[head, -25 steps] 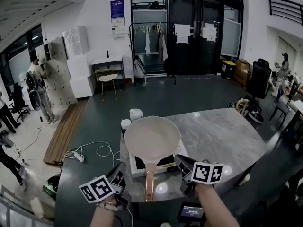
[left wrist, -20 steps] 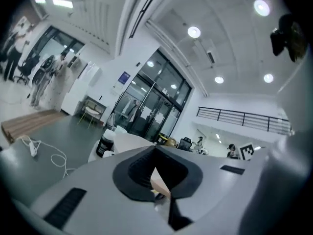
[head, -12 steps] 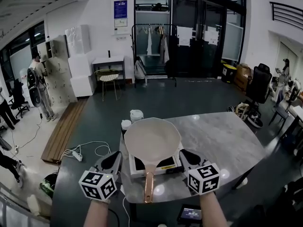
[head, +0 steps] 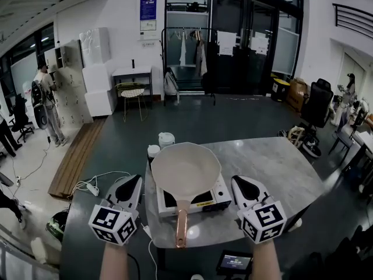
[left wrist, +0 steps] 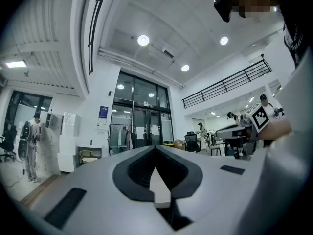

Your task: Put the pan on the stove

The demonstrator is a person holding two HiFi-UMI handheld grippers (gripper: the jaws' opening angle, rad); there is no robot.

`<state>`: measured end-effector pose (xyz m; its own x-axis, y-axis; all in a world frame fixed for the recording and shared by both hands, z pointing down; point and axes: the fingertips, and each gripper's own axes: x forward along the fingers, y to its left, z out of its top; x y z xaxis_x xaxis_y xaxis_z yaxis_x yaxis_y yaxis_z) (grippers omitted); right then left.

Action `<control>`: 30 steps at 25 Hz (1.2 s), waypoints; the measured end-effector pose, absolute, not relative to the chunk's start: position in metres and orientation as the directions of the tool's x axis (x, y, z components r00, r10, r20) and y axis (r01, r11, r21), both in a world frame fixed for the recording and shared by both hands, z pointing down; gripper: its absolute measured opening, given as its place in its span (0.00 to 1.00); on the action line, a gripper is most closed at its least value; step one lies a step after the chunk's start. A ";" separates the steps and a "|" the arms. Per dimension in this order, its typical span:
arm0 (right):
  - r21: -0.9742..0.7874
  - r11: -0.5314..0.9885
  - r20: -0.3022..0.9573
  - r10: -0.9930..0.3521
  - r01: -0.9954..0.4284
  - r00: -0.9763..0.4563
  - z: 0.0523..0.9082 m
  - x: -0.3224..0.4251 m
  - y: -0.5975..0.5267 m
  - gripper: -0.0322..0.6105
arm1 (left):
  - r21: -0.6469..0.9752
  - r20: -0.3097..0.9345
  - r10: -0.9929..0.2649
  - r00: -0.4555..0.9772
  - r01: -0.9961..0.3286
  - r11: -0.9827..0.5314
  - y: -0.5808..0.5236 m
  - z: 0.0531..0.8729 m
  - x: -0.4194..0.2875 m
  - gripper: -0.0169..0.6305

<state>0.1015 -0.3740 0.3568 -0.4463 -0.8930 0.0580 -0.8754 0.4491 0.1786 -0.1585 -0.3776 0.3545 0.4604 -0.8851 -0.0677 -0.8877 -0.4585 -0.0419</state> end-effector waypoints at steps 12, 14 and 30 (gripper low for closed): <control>0.174 0.456 0.067 -0.890 -0.873 -0.452 0.368 0.092 -0.366 0.10 | -0.030 -0.069 -0.874 0.481 -0.877 -0.480 -0.373 0.353 -0.148 0.04; 0.170 0.454 0.060 -0.891 -0.875 -0.451 0.367 0.094 -0.366 0.10 | -0.034 -0.069 -0.874 0.482 -0.876 -0.480 -0.373 0.352 -0.145 0.04; 0.190 0.452 0.052 -0.891 -0.872 -0.450 0.366 0.089 -0.367 0.10 | -0.026 -0.074 -0.877 0.474 -0.881 -0.473 -0.374 0.349 -0.149 0.04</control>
<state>0.0892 -0.3665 0.3659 -0.4504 -0.8913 0.0517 -0.8718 0.4516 0.1901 -0.1488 -0.3739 0.3490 0.4738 -0.8775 -0.0744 -0.8805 -0.4733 -0.0262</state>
